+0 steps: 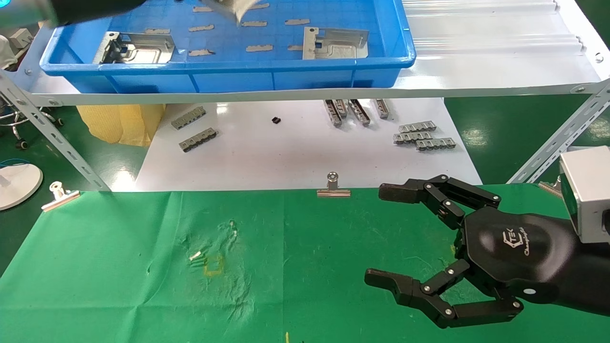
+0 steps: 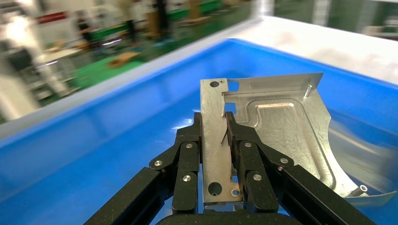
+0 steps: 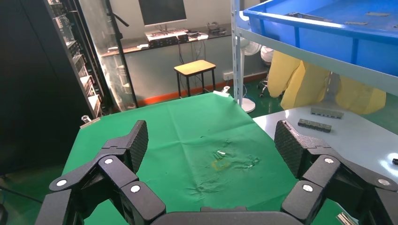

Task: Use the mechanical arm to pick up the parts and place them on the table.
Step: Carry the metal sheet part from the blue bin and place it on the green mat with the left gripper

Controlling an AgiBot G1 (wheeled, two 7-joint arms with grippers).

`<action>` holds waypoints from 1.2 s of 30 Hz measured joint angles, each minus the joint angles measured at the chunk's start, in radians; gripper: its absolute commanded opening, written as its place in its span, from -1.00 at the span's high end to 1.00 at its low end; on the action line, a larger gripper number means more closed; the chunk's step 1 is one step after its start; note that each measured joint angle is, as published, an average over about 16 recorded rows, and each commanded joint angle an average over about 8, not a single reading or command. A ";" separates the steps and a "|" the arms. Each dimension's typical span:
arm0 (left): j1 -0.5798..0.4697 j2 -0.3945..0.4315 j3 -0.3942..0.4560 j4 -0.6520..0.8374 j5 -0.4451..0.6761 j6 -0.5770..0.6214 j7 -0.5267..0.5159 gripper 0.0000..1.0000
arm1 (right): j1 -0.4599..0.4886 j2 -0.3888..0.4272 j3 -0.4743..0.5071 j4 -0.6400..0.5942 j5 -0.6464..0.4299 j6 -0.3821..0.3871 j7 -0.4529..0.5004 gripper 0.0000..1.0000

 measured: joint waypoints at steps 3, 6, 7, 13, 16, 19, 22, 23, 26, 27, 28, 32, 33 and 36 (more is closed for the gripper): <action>0.011 -0.042 -0.001 -0.022 -0.011 0.140 0.032 1.00 | 0.000 0.000 0.000 0.000 0.000 0.000 0.000 -1.00; 0.030 -0.082 0.003 -0.058 -0.024 0.255 0.060 1.00 | 0.000 0.000 0.000 0.000 0.000 0.000 0.000 -1.00; 0.038 -0.096 0.006 -0.076 -0.030 0.287 0.069 1.00 | 0.000 0.000 0.000 0.000 0.000 0.000 0.000 -1.00; 0.129 -0.198 0.054 -0.262 -0.101 0.415 0.108 1.00 | 0.000 0.000 0.000 0.000 0.000 0.000 0.000 -1.00; 0.190 -0.259 0.100 -0.392 -0.146 0.428 0.124 1.00 | 0.000 0.000 0.000 0.000 0.000 0.000 0.000 -1.00; 0.249 -0.315 0.160 -0.519 -0.179 0.427 0.143 1.00 | 0.000 0.000 0.000 0.000 0.000 0.000 0.000 -1.00; 0.297 -0.360 0.227 -0.617 -0.199 0.422 0.169 1.00 | 0.000 0.000 0.000 0.000 0.000 0.000 0.000 -1.00; 0.311 -0.372 0.250 -0.641 -0.201 0.420 0.182 1.00 | 0.000 0.000 0.000 0.000 0.000 0.000 0.000 -1.00; 0.340 -0.394 0.315 -0.679 -0.191 0.409 0.232 1.00 | 0.000 0.000 0.000 0.000 0.000 0.000 0.000 -1.00; 0.345 -0.396 0.333 -0.678 -0.183 0.404 0.250 1.00 | 0.000 0.000 0.000 0.000 0.000 0.000 0.000 -1.00; 0.349 -0.396 0.350 -0.672 -0.175 0.399 0.269 1.00 | 0.000 0.000 0.000 0.000 0.000 0.000 0.000 -1.00; 0.354 -0.377 0.399 -0.601 -0.138 0.384 0.347 1.00 | 0.000 0.000 0.000 0.000 0.000 0.000 0.000 -1.00; 0.354 -0.368 0.407 -0.578 -0.130 0.381 0.366 1.00 | 0.000 0.000 0.000 0.000 0.000 0.000 0.000 -1.00; 0.353 -0.342 0.426 -0.504 -0.109 0.374 0.424 1.00 | 0.000 0.000 0.000 0.000 0.000 0.000 0.000 -1.00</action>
